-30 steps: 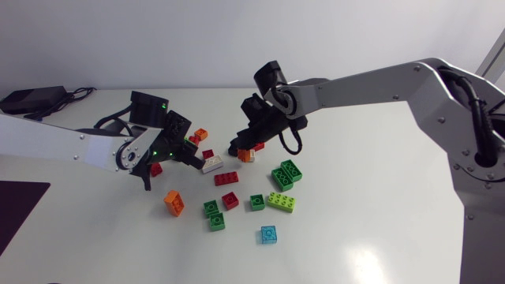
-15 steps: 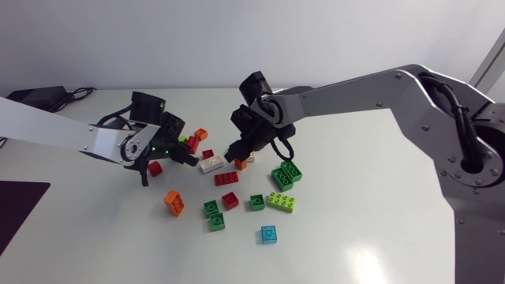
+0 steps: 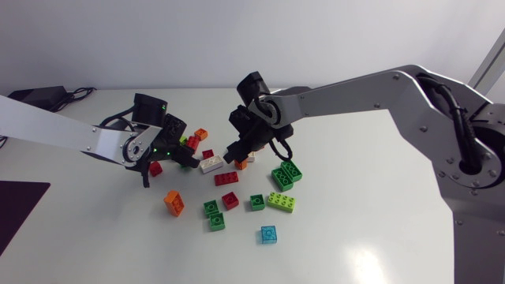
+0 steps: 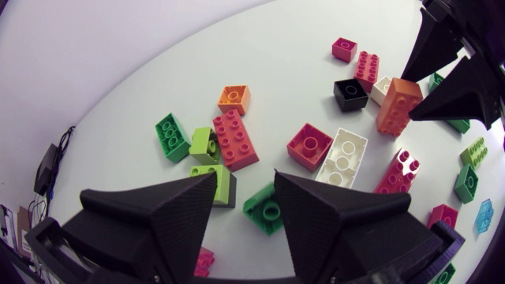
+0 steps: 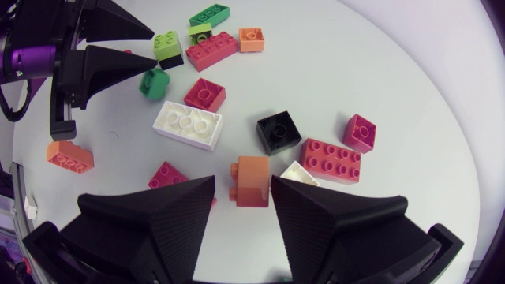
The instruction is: Disassemble duplo
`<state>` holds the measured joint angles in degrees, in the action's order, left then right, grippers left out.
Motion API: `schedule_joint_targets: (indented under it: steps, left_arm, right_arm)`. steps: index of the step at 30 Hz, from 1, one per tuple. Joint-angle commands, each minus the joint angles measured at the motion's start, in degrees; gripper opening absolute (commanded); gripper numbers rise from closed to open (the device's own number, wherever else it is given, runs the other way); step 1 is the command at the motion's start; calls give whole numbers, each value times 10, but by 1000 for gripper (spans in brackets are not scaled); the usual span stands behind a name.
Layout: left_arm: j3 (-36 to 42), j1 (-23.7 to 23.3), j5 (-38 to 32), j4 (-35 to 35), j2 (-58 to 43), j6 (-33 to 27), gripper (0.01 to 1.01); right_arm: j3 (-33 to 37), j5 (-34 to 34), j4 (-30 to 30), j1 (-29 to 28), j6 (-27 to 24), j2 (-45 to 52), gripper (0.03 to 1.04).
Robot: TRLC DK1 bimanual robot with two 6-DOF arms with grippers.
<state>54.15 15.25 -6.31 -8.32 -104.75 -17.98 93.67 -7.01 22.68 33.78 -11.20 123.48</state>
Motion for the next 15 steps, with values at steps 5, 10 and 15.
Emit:
schedule_joint_targets:
  steps: [5,10,15]
  left_arm:
    - [14,8,6,2,-12,6,657]
    - [18,-4,2,3,-16,7,685]
    - [37,-29,-6,3,-37,6,713]
  right_arm:
    - [13,7,11,6,-8,22,546]
    - [13,8,11,6,-8,22,546]
    - [12,8,11,8,-8,22,549]
